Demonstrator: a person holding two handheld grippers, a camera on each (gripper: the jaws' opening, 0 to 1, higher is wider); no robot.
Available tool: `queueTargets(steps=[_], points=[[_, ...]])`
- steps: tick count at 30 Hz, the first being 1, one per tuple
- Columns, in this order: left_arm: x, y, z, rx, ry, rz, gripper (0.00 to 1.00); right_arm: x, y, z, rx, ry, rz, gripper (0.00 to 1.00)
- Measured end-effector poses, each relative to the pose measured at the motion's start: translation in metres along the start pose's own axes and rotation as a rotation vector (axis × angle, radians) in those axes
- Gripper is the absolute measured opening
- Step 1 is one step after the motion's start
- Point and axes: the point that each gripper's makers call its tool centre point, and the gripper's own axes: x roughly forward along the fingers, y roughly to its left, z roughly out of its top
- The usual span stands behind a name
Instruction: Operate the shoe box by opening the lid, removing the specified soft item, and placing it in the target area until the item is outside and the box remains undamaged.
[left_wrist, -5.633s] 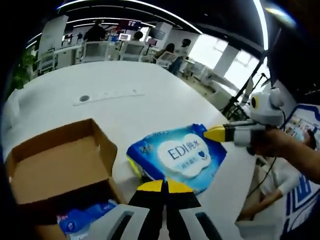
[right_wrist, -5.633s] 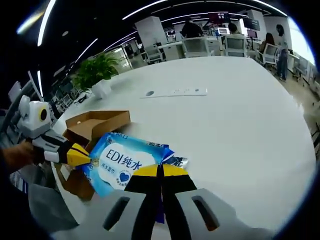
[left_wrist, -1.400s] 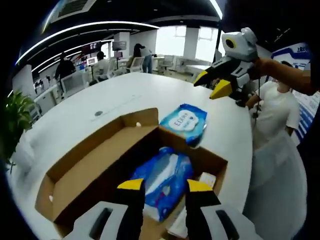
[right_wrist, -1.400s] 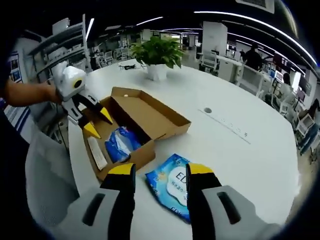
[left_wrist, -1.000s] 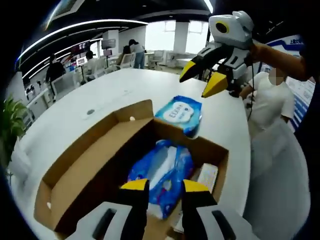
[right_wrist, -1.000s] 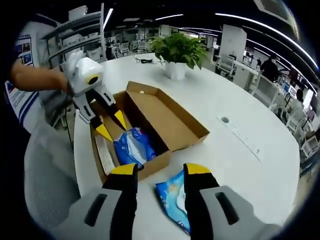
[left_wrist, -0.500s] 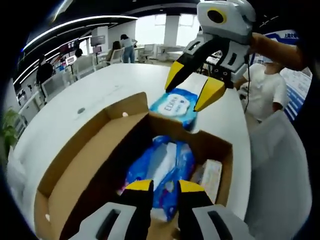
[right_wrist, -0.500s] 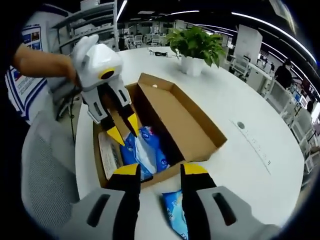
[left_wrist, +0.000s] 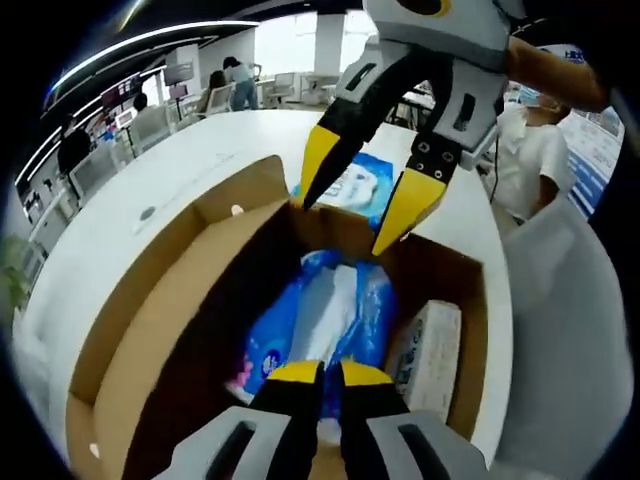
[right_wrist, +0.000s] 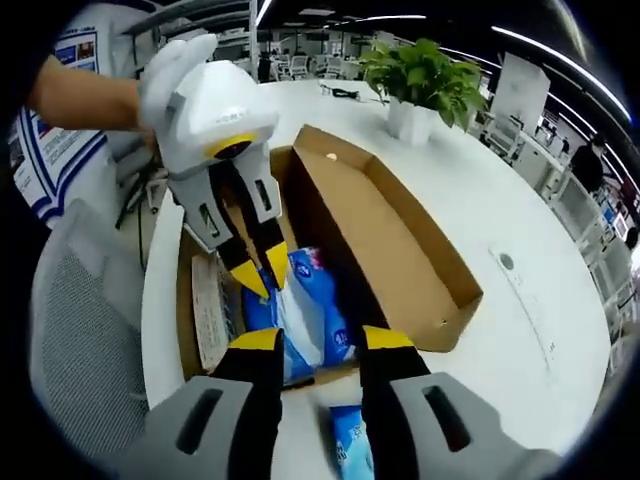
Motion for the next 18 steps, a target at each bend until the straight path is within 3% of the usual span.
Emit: queueTargets(steps=[10,18], points=[[-0.003,-0.001,-0.001,-0.011,-0.022,-0.012,0.0,0.025,-0.001,-0.001,-0.021,0.041,0.005,0.25],[-0.009,-0.002,0.002,-0.003,-0.052,-0.018,0.0,0.045,-0.004,-0.008,-0.012,0.092,-0.011,0.17]])
